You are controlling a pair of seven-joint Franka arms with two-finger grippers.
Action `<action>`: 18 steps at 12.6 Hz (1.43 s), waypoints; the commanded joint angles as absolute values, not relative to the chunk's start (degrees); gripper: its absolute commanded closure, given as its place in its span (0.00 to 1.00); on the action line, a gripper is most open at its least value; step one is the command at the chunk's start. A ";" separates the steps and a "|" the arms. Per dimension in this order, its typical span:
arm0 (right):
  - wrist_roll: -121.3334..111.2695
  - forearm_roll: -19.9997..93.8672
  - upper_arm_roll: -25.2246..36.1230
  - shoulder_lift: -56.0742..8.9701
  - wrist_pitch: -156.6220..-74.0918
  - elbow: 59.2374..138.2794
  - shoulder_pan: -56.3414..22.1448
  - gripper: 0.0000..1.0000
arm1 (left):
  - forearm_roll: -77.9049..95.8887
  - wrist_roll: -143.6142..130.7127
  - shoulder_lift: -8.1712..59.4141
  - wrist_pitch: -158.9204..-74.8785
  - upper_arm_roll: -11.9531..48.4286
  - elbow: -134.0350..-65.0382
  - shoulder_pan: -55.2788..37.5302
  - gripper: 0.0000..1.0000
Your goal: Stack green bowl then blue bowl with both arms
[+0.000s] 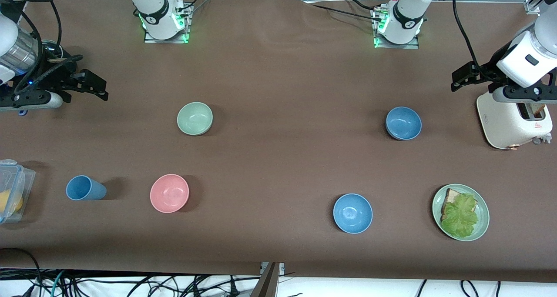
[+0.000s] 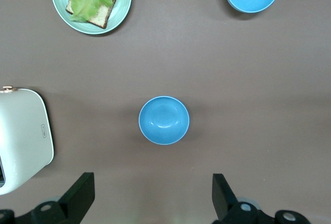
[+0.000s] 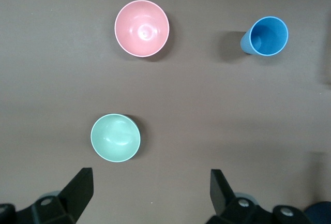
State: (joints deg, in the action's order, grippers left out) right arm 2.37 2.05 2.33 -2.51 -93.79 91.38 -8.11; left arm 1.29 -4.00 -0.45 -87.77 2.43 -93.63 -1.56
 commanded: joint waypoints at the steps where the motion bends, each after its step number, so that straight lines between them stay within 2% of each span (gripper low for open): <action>1: 2.90 2.02 2.02 -1.50 -93.87 92.02 -7.82 0.00 | 1.58 -4.13 -1.32 -87.19 2.55 -93.96 -1.32 0.00; 18: 2.64 1.93 2.11 -2.02 -93.95 90.97 -7.82 0.00 | 1.58 -4.22 -1.32 -87.19 2.55 -93.96 -1.32 0.00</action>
